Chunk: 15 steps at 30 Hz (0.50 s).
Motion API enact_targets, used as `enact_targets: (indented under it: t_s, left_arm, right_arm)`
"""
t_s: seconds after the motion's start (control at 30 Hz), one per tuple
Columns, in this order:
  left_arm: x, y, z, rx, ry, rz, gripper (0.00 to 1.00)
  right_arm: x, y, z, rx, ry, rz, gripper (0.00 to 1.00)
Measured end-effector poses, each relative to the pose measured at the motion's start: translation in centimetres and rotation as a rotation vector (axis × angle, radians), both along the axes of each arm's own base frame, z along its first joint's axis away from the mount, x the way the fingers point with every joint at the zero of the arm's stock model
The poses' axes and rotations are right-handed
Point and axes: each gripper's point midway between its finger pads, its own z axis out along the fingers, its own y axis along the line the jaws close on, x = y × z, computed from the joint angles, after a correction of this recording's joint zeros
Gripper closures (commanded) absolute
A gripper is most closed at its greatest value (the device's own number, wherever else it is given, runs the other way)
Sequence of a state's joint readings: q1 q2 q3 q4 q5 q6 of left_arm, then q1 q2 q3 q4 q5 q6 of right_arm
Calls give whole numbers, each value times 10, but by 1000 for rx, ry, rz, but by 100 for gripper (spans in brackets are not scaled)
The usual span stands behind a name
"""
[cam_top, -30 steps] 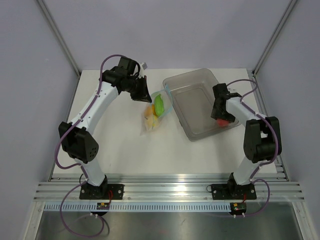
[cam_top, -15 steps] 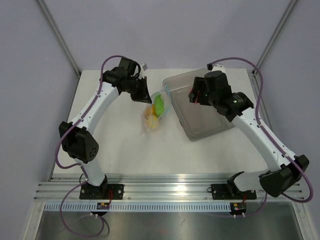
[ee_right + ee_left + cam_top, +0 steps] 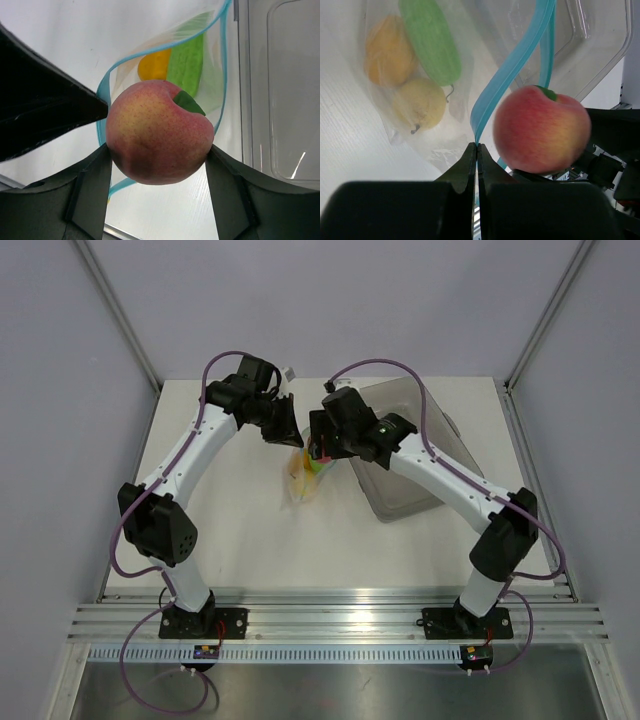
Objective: Place the food in the zip-top bag and seal the zipper
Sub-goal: Place the fake fruit in the zipper food storage bag.
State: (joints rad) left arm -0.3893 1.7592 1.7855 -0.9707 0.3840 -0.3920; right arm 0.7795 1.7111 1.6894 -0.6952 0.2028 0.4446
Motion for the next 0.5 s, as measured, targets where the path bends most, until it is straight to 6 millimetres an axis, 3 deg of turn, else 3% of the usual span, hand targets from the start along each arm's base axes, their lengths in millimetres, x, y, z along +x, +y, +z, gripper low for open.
enact_targets:
  t_s: [0.13,0.33,0.43,0.5]
  left_arm:
    - [0,0,-1,1,3,0,100]
    - [-1,1,-3,4,7,-1,100]
    - [-1,1,-3,4,7,-1,100]
    - [-1,1,-3,4,7,-1,100]
  right_arm:
    - [9,12,-17,-21,26,5,6]
    - [13,15,-23,-31,32,5,3]
    - [14,12,-18,-34,17,-6,10]
    - [15,9,-12,-35,2,-13,20]
